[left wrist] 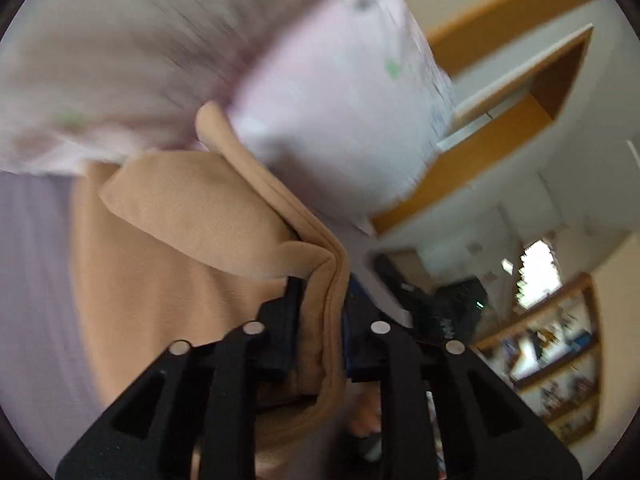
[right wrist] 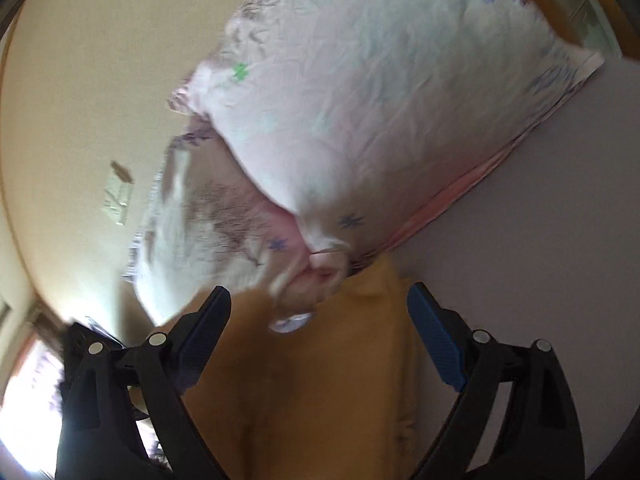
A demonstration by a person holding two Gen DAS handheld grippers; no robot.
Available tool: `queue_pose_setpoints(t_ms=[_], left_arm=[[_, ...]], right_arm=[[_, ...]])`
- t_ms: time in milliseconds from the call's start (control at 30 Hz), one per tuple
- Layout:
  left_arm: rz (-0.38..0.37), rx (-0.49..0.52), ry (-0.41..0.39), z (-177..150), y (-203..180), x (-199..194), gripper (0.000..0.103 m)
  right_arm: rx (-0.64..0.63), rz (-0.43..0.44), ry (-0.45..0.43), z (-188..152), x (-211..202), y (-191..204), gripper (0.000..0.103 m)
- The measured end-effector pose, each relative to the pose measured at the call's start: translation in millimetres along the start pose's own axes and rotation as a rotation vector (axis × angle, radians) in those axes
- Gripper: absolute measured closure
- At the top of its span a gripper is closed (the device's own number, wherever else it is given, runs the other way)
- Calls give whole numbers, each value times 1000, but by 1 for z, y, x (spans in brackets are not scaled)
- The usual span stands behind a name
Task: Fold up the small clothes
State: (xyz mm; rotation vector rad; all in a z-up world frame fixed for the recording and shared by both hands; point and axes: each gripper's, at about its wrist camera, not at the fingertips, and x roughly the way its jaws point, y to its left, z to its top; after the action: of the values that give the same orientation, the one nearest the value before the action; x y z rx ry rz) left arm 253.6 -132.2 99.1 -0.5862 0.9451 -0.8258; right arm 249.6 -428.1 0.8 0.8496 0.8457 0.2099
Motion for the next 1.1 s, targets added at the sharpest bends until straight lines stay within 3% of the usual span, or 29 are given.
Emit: queue_pose_setpoints(t_ms=[33, 133, 200, 267, 400, 533, 633, 733, 800, 867, 967, 1033, 1100], left_arm=[[-78, -5, 46, -4, -6, 24, 77], [-219, -13, 53, -13, -7, 26, 76], [-146, 36, -7, -18, -2, 3, 66], [15, 58, -65, -24, 16, -26, 62], [245, -26, -62, -35, 62, -55, 56], [260, -86, -2, -47, 89, -55, 49], [212, -88, 53, -55, 88, -37, 47], [229, -51, 48, -58, 83, -27, 41], [242, -34, 40, -58, 82, -24, 40], [261, -30, 29, -56, 82, -18, 40], [305, -23, -32, -41, 86, -16, 40], [338, -28, -66, -32, 89, -17, 40], [370, -44, -96, -20, 91, -13, 40]], right_arm=[[5, -27, 8, 2, 0, -6, 11], [15, -64, 45, 7, 1, -19, 11], [26, -61, 87, 8, 6, -23, 11], [23, -63, 141, 6, 12, -22, 11], [-25, -163, 251, -3, 27, -22, 11], [-8, -178, 363, -16, 43, -32, 12], [-59, -190, 372, -23, 49, -29, 35], [-57, -181, 334, -20, 48, -31, 50], [-57, -163, 309, -15, 50, -33, 84], [-157, -143, 254, -10, 48, -13, 89], [-291, 80, 135, -5, 33, 26, 90], [-293, 43, 121, -1, 38, 28, 90], [-247, -83, 190, 0, 60, 10, 90]])
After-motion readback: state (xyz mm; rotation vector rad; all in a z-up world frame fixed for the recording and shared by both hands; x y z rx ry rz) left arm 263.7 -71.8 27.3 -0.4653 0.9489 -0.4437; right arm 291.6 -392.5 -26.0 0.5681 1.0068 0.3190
